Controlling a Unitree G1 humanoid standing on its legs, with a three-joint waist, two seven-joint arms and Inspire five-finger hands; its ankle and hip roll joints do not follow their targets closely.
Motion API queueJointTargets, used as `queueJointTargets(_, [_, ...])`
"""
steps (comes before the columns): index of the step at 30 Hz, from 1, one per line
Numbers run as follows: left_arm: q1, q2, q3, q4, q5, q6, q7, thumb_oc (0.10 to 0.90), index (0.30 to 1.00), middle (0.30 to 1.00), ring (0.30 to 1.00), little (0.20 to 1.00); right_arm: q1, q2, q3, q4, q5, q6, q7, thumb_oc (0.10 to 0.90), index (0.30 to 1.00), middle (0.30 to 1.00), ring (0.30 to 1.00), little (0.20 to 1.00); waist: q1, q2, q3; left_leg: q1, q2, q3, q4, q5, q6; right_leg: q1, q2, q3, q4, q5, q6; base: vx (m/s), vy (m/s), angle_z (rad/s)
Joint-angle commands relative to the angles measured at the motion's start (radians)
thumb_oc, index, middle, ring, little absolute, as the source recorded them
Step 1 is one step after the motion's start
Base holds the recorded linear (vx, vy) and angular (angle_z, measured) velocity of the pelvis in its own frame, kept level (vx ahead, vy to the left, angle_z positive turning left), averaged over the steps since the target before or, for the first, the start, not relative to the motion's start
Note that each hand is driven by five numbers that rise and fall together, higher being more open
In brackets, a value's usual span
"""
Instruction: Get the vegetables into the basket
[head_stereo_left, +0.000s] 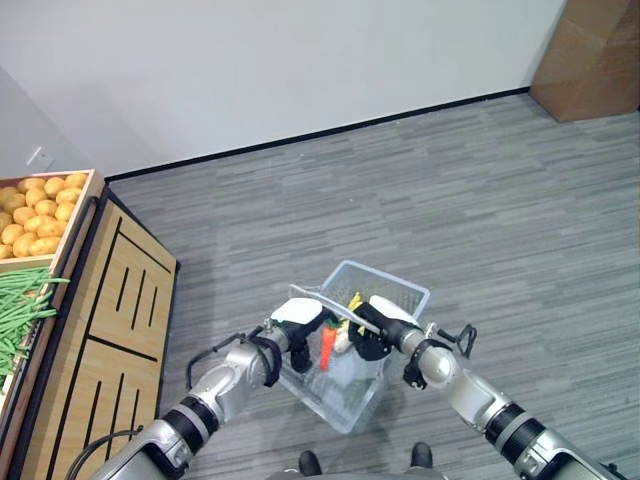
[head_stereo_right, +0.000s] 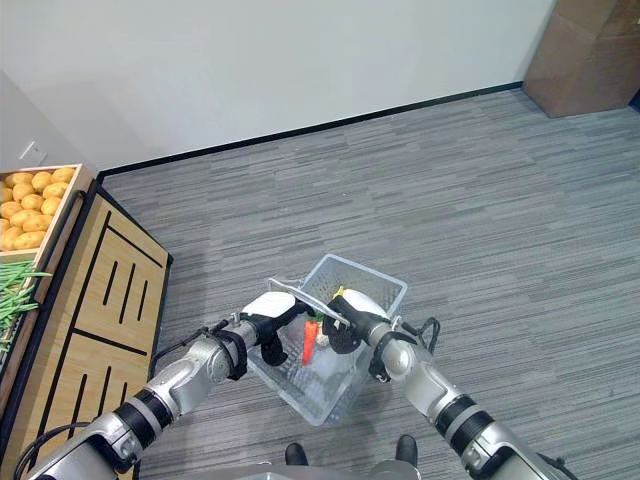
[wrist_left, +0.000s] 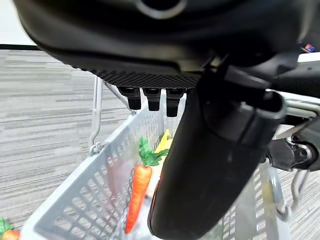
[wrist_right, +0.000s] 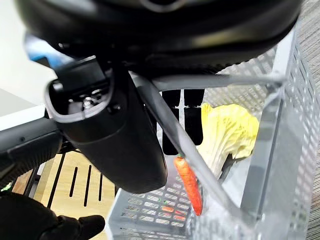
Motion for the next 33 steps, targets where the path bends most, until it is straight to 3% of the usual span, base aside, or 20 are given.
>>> queueJointTargets(1, [-0.080, 0.055, 0.095, -0.079, -0.032, -0.023, 0.040, 0.900, 1.000, 1.000, 1.000, 1.000, -0.099, 0.100, -0.072, -0.076, 0.028, -0.094, -0.030, 0.400, 0.300, 0.300, 0.300, 0.300, 0.010, -0.046, -0.055, 0.043, 0.071, -0.023, 0.011, -0.018, -0.083, 0.003, -0.044, 0.026, 0.059, -0.002, 0.034, 0.00, 0.000, 0.00])
queueJointTargets(7, [0.006, 0.113, 0.181, -0.154, -0.091, -0.019, 0.020, 0.900, 1.000, 1.000, 1.000, 1.000, -0.025, 0.080, -0.143, -0.015, 0.005, -0.079, -0.040, 0.400, 0.300, 0.300, 0.300, 0.300, 0.019, -0.052, -0.059, 0.048, 0.072, -0.028, 0.010, -0.019, -0.083, 0.010, -0.043, 0.020, 0.059, -0.004, 0.035, 0.00, 0.004, 0.02])
queueJointTargets(11, [0.096, 0.102, 0.249, -0.091, -0.187, 0.014, -0.016, 0.900, 1.000, 1.000, 1.000, 1.000, 0.034, 0.081, -0.219, 0.114, 0.012, -0.053, -0.060, 0.400, 0.300, 0.300, 0.300, 0.300, 0.023, -0.054, -0.061, 0.050, 0.071, -0.033, 0.012, -0.020, -0.081, 0.014, -0.043, 0.018, 0.061, -0.003, 0.034, 0.00, 0.004, 0.02])
queueJointTargets(15, [0.162, 0.090, 0.264, 0.064, -0.220, 0.022, -0.044, 0.900, 1.000, 1.000, 1.000, 1.000, 0.065, 0.096, -0.302, 0.339, 0.107, -0.044, -0.084, 0.400, 0.300, 0.300, 0.300, 0.300, 0.025, -0.060, -0.068, 0.049, 0.067, -0.033, 0.011, -0.020, -0.080, 0.011, -0.044, 0.019, 0.059, 0.004, 0.036, 0.00, 0.006, 0.01])
queueJointTargets(22, [0.182, 0.065, 0.276, 0.268, -0.205, 0.031, -0.017, 0.900, 1.000, 1.000, 1.000, 1.000, 0.100, 0.067, -0.383, 0.434, 0.125, -0.043, -0.118, 0.400, 0.300, 0.300, 0.300, 0.300, 0.024, -0.066, -0.074, 0.043, 0.061, -0.036, 0.008, -0.017, -0.078, 0.004, -0.048, 0.017, 0.060, 0.011, 0.038, 0.00, 0.010, 0.00])
queueJointTargets(23, [0.189, 0.026, 0.303, 0.420, -0.213, 0.048, 0.015, 0.900, 1.000, 1.000, 1.000, 1.000, 0.121, 0.059, -0.418, 0.485, 0.133, -0.044, -0.133, 0.400, 0.300, 0.300, 0.300, 0.300, 0.018, -0.076, -0.075, 0.037, 0.059, -0.034, 0.005, -0.013, -0.078, -0.003, -0.048, 0.018, 0.059, 0.016, 0.038, -0.01, 0.032, 0.01])
queueJointTargets(29, [0.196, -0.012, 0.348, 0.525, -0.244, 0.054, 0.055, 0.900, 1.000, 1.000, 1.000, 1.000, 0.162, 0.032, -0.474, 0.533, 0.123, -0.046, -0.156, 0.400, 0.300, 0.300, 0.300, 0.300, 0.009, -0.090, -0.074, 0.034, 0.059, -0.028, 0.001, -0.012, -0.078, -0.012, -0.043, 0.024, 0.056, 0.022, 0.038, 0.00, 0.000, -0.01])
queueJointTargets(33, [0.192, -0.042, 0.363, 0.601, -0.287, 0.046, 0.072, 0.900, 1.000, 1.000, 1.000, 1.000, 0.179, 0.036, -0.495, 0.671, 0.140, -0.049, -0.172, 0.400, 0.300, 0.300, 0.300, 0.300, 0.003, -0.099, -0.076, 0.036, 0.060, -0.024, 0.001, -0.011, -0.080, -0.014, -0.040, 0.029, 0.053, 0.024, 0.038, 0.01, -0.001, -0.03])
